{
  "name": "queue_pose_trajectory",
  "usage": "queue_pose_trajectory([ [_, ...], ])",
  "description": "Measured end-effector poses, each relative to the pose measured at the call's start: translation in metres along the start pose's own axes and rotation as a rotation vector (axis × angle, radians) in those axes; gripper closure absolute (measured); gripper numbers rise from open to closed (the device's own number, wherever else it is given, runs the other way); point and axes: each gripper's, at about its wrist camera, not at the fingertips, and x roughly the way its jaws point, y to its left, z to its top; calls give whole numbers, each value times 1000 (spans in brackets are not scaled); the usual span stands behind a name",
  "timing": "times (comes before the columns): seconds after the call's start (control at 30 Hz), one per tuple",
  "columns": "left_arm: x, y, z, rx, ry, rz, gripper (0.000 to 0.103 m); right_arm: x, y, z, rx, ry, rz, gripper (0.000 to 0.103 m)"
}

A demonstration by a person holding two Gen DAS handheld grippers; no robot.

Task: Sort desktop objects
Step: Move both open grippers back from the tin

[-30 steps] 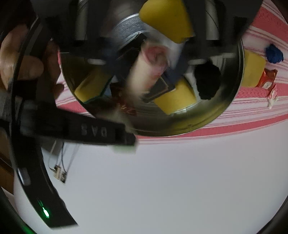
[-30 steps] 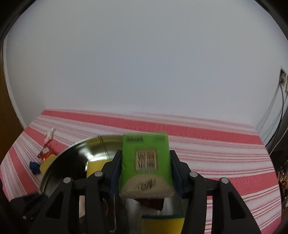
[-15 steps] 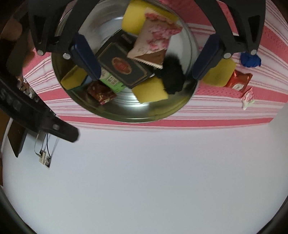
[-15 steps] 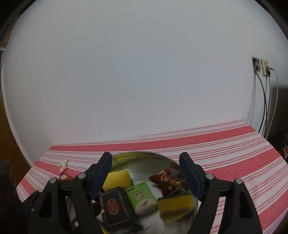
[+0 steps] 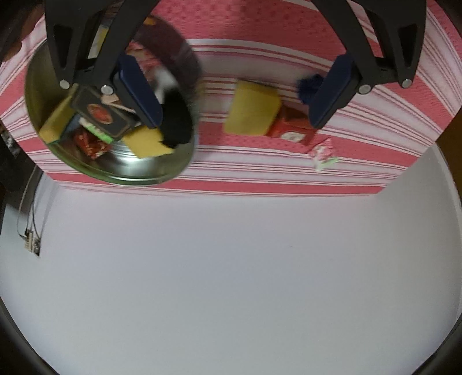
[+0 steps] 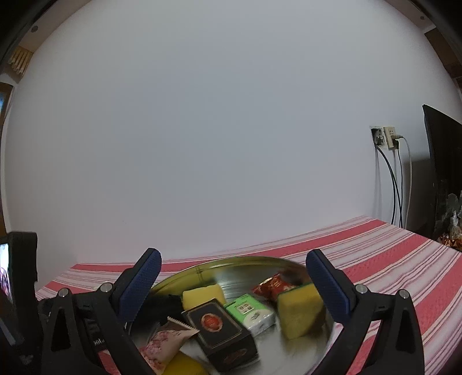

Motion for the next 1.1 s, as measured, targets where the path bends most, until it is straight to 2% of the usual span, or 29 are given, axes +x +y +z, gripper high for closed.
queue_pose_trajectory([
  [0.2, -2, 7, -4, 35, -34, 44, 1, -3, 10, -14, 5, -23, -14, 1],
  [0.37, 0, 16, -7, 36, -25, 58, 1, 0, 16, -19, 22, 0, 0, 1],
  [0.53, 2, 29, -8, 11, -10, 52, 1, -5, 28, -22, 4, 5, 30, 1],
  [1.1, 5, 90, -11, -56, 18, 106, 1, -7, 84, -28, -47, 33, 154, 1],
])
